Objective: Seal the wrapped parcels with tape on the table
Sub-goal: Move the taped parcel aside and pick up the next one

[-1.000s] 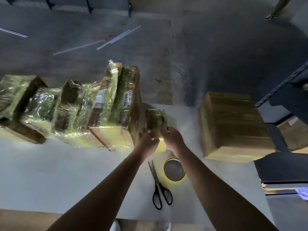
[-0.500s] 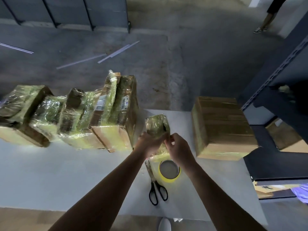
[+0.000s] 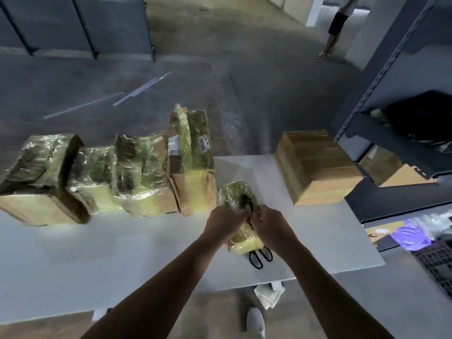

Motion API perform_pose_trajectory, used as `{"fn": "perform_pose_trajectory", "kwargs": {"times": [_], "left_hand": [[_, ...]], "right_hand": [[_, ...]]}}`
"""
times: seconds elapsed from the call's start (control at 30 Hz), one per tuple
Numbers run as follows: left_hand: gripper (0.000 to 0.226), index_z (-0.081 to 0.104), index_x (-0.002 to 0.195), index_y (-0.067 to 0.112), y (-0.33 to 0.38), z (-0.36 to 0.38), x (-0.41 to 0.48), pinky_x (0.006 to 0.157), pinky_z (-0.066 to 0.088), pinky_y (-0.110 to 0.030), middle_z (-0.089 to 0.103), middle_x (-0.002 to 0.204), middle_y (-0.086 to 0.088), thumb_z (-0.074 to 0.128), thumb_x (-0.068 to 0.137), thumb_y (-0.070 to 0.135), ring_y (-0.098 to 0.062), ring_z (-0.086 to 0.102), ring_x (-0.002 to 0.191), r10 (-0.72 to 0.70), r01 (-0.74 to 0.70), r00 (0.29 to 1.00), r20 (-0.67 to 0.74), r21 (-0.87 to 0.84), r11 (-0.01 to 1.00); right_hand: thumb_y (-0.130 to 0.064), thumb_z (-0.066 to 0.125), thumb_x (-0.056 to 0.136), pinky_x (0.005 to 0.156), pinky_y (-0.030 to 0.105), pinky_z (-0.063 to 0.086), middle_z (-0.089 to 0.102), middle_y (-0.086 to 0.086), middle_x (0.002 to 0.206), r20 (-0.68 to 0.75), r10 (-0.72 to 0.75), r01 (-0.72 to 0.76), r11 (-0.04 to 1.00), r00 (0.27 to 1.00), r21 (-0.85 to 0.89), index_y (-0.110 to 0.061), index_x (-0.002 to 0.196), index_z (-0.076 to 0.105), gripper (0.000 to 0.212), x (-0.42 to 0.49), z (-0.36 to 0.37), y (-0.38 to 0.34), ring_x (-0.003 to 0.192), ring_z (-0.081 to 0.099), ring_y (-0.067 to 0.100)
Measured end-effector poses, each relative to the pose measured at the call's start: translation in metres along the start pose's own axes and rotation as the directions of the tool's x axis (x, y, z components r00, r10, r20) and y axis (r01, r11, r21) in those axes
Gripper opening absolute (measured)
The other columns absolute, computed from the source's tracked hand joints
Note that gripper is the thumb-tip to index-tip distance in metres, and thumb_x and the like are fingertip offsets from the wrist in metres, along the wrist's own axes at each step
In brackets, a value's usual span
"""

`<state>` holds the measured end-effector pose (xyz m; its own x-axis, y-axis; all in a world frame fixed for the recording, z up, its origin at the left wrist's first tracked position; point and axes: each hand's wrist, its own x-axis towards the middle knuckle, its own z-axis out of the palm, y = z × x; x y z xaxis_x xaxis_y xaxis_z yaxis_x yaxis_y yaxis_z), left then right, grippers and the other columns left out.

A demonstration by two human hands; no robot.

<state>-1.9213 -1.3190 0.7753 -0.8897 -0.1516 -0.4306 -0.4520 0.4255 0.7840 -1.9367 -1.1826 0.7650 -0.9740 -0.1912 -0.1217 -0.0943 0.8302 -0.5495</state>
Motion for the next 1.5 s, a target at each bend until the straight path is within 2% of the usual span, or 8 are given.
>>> {"fn": "perform_pose_trajectory", "kwargs": {"times": [0.17, 0.37, 0.63, 0.77, 0.9, 1.1, 1.3, 1.5], "left_hand": [[0.038, 0.066, 0.099, 0.002, -0.032, -0.003, -0.035, 0.077, 0.053, -0.037, 0.07, 0.095, -0.018, 0.052, 0.093, 0.037, -0.031, 0.066, 0.089, -0.003, 0.003, 1.0, -0.01, 0.0, 1.0], [0.031, 0.058, 0.073, 0.012, -0.069, -0.02, -0.046, 0.056, 0.053, -0.028, 0.064, 0.072, -0.008, 0.057, 0.091, 0.037, -0.02, 0.064, 0.061, -0.161, 0.162, 0.987, 0.019, -0.166, 0.973], [0.056, 0.052, 0.105, 0.011, -0.106, -0.044, -0.048, 0.063, 0.057, -0.033, 0.068, 0.092, -0.016, 0.049, 0.088, 0.065, -0.027, 0.07, 0.078, -0.437, 0.519, 0.844, 0.312, -0.266, 0.813], [0.053, 0.056, 0.109, 0.003, -0.112, -0.054, -0.042, 0.06, 0.052, -0.027, 0.069, 0.079, -0.009, 0.041, 0.098, 0.052, -0.021, 0.067, 0.066, -0.368, 0.379, 0.924, 0.107, -0.114, 0.918], [0.022, 0.06, 0.109, 0.012, -0.115, -0.054, -0.039, 0.078, 0.052, -0.031, 0.065, 0.105, -0.004, 0.052, 0.093, 0.025, -0.024, 0.063, 0.094, 0.089, 0.034, 0.954, -0.287, 0.399, 0.916], [0.051, 0.044, 0.14, 0.026, -0.113, -0.044, -0.02, 0.086, 0.052, -0.035, 0.04, 0.145, 0.006, 0.058, 0.092, 0.021, -0.021, 0.052, 0.119, 0.325, -0.213, 0.941, -0.095, 0.58, 0.786], [0.055, 0.041, 0.141, 0.022, -0.101, -0.042, -0.003, 0.082, 0.049, -0.035, 0.036, 0.141, 0.001, 0.057, 0.09, 0.036, -0.025, 0.055, 0.115, 0.245, -0.143, 0.969, -0.037, 0.724, 0.675], [0.067, 0.039, 0.139, 0.018, -0.1, -0.05, 0.006, 0.083, 0.05, -0.033, 0.034, 0.142, 0.002, 0.065, 0.084, 0.044, -0.021, 0.053, 0.117, 0.241, -0.209, 0.968, 0.076, 0.775, 0.596]], "right_hand": [[-0.03, 0.047, 0.099, 0.066, 0.039, 0.047, 0.06, 0.015, 0.08, -0.05, -0.081, 0.076, 0.992, 0.995, -0.1, -0.007, 0.098, 0.056, 0.025, -0.031, 0.024, -0.024, 0.078, 0.062, 0.036], [-0.033, 0.032, 0.103, 0.08, 0.037, 0.042, 0.059, 0.012, 0.095, 0.207, -0.032, 0.081, 0.969, 0.978, -0.232, -0.009, 0.107, 0.05, 0.03, -0.042, 0.038, -0.045, 0.101, 0.059, 0.036], [-0.021, 0.037, 0.101, 0.068, 0.034, 0.035, 0.062, 0.016, 0.106, 0.478, -0.162, 0.302, 0.925, 0.863, -0.231, -0.015, 0.106, 0.046, 0.012, -0.003, 0.062, -0.059, 0.096, 0.057, 0.032], [-0.024, 0.04, 0.102, 0.066, 0.033, 0.034, 0.062, 0.014, 0.102, 0.494, -0.225, 0.373, 0.901, 0.84, -0.224, -0.012, 0.114, 0.05, 0.02, 0.025, 0.074, -0.057, 0.092, 0.059, 0.031], [-0.025, 0.039, 0.103, 0.053, 0.028, 0.031, 0.058, 0.009, 0.085, 0.503, -0.315, 0.449, 0.877, 0.805, -0.168, -0.018, 0.129, 0.048, 0.029, 0.047, 0.081, -0.053, 0.072, 0.054, 0.022], [-0.034, 0.034, 0.104, 0.067, 0.029, 0.04, 0.066, 0.008, 0.105, 0.56, -0.357, 0.455, 0.889, 0.748, -0.042, -0.03, 0.141, 0.043, 0.038, 0.07, 0.084, -0.037, 0.081, 0.059, 0.02], [-0.022, 0.043, 0.098, 0.086, 0.038, 0.046, 0.068, 0.018, 0.11, 0.225, -0.393, 0.401, 0.916, 0.891, 0.014, -0.004, 0.114, 0.066, 0.033, 0.08, 0.062, 0.014, 0.102, 0.063, 0.035], [-0.016, 0.045, 0.094, 0.087, 0.032, 0.045, 0.064, 0.009, 0.112, 0.112, -0.134, 0.155, 0.966, 0.985, -0.207, -0.013, 0.11, 0.065, 0.026, 0.075, 0.044, 0.068, 0.105, 0.059, 0.028]]}}
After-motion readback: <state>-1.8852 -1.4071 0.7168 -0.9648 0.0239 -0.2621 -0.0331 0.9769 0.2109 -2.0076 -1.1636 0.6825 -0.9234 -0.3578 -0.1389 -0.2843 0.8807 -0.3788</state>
